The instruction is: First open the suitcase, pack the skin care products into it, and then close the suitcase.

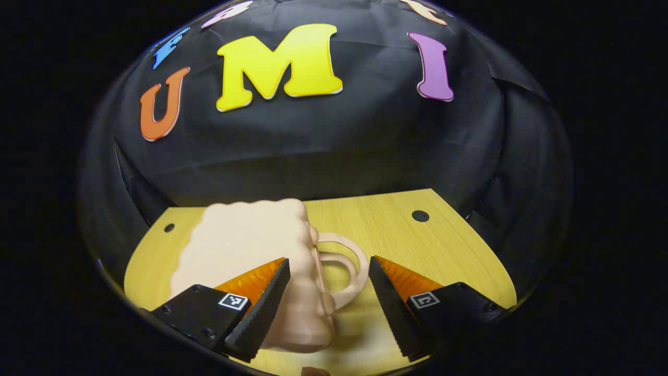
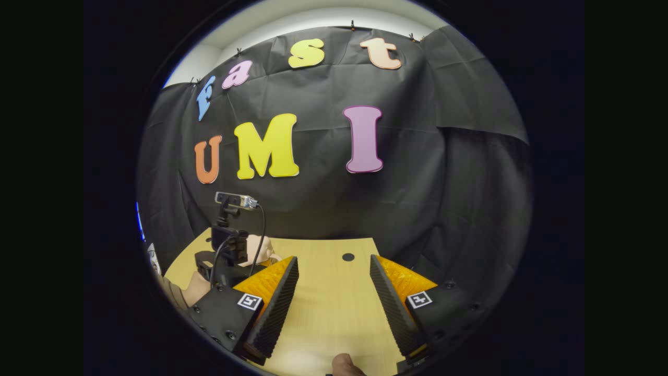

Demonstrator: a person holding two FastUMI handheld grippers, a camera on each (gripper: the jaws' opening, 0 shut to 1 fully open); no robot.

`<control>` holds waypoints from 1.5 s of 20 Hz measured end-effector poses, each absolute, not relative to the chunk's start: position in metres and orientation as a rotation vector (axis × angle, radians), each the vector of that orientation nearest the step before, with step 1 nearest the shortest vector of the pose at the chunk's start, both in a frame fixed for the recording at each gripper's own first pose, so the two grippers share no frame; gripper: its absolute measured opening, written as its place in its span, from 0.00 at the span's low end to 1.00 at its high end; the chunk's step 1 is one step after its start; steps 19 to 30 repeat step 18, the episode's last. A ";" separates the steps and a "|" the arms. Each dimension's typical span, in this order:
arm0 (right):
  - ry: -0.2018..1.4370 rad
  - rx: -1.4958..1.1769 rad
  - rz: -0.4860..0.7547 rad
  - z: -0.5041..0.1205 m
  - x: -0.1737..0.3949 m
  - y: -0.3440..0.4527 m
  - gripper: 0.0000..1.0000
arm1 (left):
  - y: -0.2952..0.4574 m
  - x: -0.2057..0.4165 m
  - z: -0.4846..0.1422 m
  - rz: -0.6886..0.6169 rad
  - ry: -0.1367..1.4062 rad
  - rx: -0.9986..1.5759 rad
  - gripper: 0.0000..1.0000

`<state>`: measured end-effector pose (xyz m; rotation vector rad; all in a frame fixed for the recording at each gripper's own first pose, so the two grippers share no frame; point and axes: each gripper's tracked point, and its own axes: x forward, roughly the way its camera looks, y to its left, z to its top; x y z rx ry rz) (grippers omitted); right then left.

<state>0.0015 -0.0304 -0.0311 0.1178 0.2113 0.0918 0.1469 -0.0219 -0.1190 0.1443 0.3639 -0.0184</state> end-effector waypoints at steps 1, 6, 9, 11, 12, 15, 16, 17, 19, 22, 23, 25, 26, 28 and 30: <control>0.203 0.117 0.092 -0.026 0.003 -0.022 0.82 | -0.014 0.139 -0.104 -0.019 0.337 0.144 0.98; 0.162 0.078 0.093 -0.008 0.011 0.028 0.82 | 0.069 0.085 -0.020 0.097 0.204 0.110 0.99; 0.155 0.069 0.116 -0.005 0.019 0.066 0.82 | 0.107 0.054 0.014 0.127 0.136 0.086 0.99; 0.143 0.042 0.117 -0.005 0.025 0.089 0.82 | 0.127 0.030 0.035 0.147 0.084 0.090 0.99; 0.135 0.032 0.127 -0.002 0.025 0.101 0.82 | 0.137 0.019 0.044 0.158 0.062 0.088 0.99; 0.105 0.006 0.151 0.009 0.023 0.136 0.82 | 0.142 -0.002 0.067 0.127 -0.009 0.058 0.99; 0.097 -0.004 0.150 0.012 0.021 0.144 0.82 | 0.143 -0.007 0.072 0.121 -0.020 0.066 0.99; 0.085 -0.005 0.154 0.016 0.020 0.153 0.82 | 0.147 -0.014 0.078 0.113 -0.035 0.076 0.99; 0.071 -0.009 0.160 0.021 0.017 0.162 0.82 | 0.149 -0.016 0.083 0.107 -0.050 0.084 0.98; 0.071 -0.009 0.160 0.021 0.017 0.162 0.82 | 0.149 -0.016 0.083 0.107 -0.050 0.084 0.98; 0.071 -0.009 0.160 0.021 0.017 0.162 0.82 | 0.149 -0.016 0.083 0.107 -0.050 0.084 0.98; 0.071 -0.009 0.160 0.021 0.017 0.162 0.82 | 0.149 -0.016 0.083 0.107 -0.050 0.084 0.98; 0.071 -0.009 0.160 0.021 0.017 0.162 0.82 | 0.149 -0.016 0.083 0.107 -0.050 0.084 0.98; 0.071 -0.009 0.160 0.021 0.017 0.162 0.82 | 0.149 -0.016 0.083 0.107 -0.050 0.084 0.98; 0.071 -0.009 0.160 0.021 0.017 0.162 0.82 | 0.149 -0.016 0.083 0.107 -0.050 0.084 0.98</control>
